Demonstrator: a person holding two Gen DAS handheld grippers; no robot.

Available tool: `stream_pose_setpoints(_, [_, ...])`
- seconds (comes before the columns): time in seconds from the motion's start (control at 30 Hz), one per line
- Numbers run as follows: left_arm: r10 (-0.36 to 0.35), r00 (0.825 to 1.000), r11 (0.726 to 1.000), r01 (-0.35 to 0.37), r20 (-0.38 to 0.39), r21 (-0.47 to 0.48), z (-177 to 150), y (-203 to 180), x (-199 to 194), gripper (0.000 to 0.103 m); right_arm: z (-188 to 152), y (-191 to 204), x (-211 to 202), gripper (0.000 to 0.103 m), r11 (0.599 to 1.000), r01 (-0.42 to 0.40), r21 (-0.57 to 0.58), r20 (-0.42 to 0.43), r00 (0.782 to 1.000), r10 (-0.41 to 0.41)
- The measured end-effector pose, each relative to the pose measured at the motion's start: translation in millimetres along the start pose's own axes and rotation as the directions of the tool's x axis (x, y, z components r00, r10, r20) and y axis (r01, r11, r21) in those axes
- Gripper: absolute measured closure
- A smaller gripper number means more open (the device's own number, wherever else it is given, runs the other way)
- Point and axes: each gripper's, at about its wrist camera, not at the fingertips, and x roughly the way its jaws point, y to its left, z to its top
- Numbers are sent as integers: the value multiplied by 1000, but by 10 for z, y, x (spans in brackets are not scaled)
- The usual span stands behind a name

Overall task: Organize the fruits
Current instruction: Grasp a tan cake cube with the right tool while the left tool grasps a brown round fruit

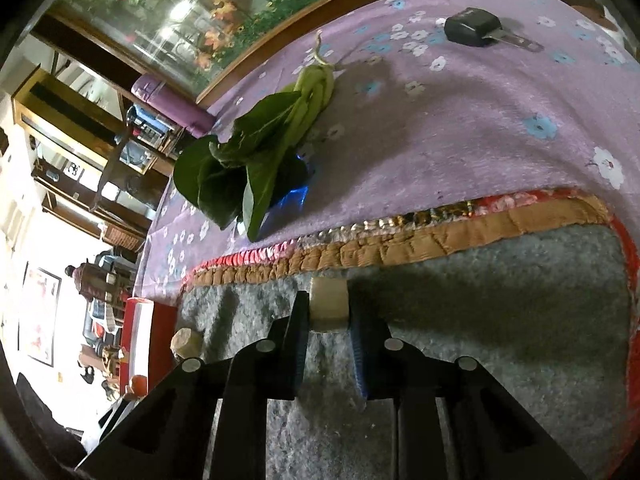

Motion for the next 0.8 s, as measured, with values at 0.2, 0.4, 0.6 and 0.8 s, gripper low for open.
stream_pose_setpoints(0.2, [-1, 1000, 1000, 1, 3, -20, -152, 42, -131, 85, -9, 18, 19, 81, 1000, 0, -28, -29, 1000, -1])
stream_pose_setpoints(0.4, [11, 999, 999, -10, 33, -38, -216, 133, -287, 85, -41, 79, 36, 81, 998, 17, -65, -20, 1000, -18])
stream_pose_setpoints(0.6, [29, 998, 998, -25, 51, -63, -342, 307, -447, 84, -47, 73, 16, 84, 998, 12, -62, 11, 1000, -11])
stream_pose_setpoints(0.8, [66, 994, 993, -58, 81, -100, -458, 551, -644, 84, -64, 146, -41, 84, 996, 0, -93, 77, 997, 7])
